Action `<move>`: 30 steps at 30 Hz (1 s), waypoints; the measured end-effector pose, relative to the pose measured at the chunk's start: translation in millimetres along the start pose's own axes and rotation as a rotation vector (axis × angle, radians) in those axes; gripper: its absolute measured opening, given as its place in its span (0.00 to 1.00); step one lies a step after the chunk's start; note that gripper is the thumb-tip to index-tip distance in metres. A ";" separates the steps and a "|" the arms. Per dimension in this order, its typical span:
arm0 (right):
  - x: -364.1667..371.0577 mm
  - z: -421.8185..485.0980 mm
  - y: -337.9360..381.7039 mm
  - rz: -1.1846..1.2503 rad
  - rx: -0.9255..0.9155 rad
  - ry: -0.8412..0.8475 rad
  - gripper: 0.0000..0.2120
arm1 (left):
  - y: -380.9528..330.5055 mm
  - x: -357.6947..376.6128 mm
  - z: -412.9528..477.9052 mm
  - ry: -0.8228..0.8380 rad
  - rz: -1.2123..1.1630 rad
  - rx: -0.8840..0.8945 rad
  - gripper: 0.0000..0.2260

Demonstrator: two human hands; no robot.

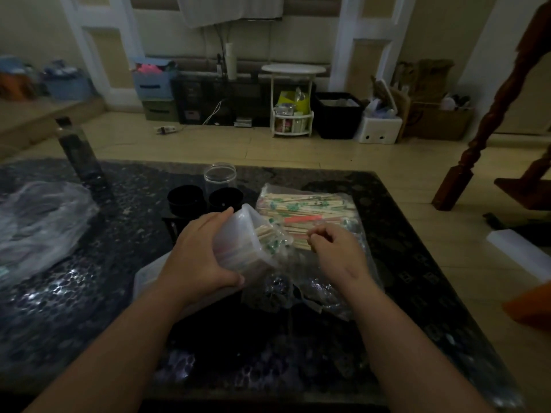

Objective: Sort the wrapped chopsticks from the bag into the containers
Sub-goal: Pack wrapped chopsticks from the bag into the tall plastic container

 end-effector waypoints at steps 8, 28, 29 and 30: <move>3.3 -3.9 -37.6 -0.687 0.163 0.309 0.13 | -0.7 -9.5 1.5 -0.109 -0.017 0.005 0.54; 62.9 10.9 -83.0 -0.697 -0.032 0.354 0.19 | 0.3 -5.3 12.4 -0.093 0.031 -0.008 0.55; 67.5 12.2 -83.4 -0.712 -0.018 0.379 0.19 | 0.2 -4.8 13.1 -0.094 0.033 -0.005 0.56; 71.0 14.8 -84.3 -0.736 -0.003 0.402 0.20 | 0.4 -4.4 13.4 -0.095 0.032 -0.002 0.56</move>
Point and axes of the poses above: each hand's wrist, its own z-axis towards the middle knuckle, its own x-axis out of the palm, y = z × x, the point moved 9 cm from there along z, towards the middle knuckle, and after that the axes turned 3 degrees about -y, right-handed, at the moved point
